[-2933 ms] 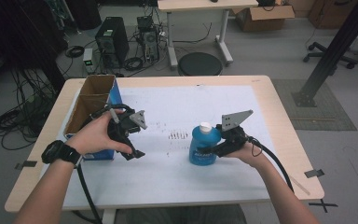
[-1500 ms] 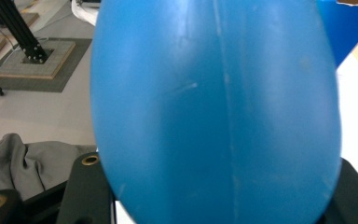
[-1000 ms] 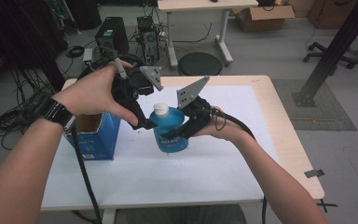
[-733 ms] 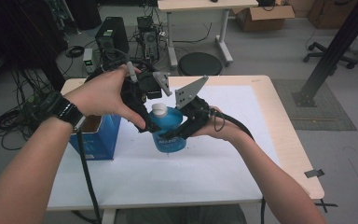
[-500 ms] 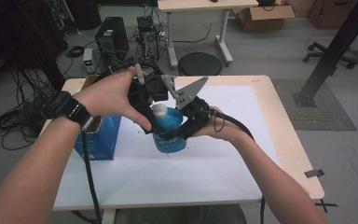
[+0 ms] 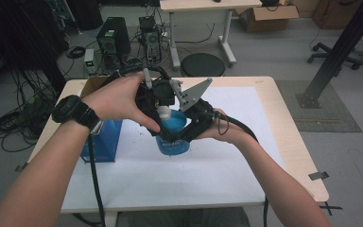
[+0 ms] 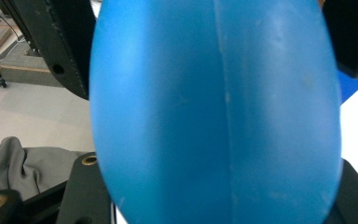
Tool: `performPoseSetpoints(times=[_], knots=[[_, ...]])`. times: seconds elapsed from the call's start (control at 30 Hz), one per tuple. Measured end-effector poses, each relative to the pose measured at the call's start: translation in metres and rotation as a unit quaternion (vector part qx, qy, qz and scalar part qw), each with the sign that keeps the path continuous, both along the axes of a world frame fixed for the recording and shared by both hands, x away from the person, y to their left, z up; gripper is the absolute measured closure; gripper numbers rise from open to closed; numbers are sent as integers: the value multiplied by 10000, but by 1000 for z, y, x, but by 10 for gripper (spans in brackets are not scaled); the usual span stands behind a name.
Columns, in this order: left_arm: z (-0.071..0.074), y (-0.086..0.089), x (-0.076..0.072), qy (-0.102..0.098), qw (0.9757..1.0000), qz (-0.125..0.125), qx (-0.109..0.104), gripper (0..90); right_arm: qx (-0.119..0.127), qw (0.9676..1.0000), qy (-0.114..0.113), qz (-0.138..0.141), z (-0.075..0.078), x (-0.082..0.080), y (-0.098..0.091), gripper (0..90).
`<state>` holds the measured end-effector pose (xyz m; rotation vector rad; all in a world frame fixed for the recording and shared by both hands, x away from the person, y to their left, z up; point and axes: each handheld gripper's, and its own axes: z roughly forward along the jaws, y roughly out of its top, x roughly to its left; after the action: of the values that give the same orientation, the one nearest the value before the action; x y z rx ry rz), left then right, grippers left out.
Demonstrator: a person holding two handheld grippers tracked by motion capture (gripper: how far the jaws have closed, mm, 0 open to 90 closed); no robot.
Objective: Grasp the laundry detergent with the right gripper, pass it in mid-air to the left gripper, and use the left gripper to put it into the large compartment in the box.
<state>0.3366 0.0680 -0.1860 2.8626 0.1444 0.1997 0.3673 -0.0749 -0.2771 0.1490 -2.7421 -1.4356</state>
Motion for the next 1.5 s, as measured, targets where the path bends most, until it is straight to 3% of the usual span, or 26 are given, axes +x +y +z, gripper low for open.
performPoseSetpoints(times=[0.3,0.87,1.5], knots=[[-1,0,1,-92,9999,35,20,234,-11,10000,28,-26,-2,1,1,423],[-4,-2,2,10,10000,8,66,356,-15,10000,28,-82,-3,3,-1,423],[-3,-4,3,92,9998,104,128,379,-28,9999,111,-70,-5,3,1,420]])
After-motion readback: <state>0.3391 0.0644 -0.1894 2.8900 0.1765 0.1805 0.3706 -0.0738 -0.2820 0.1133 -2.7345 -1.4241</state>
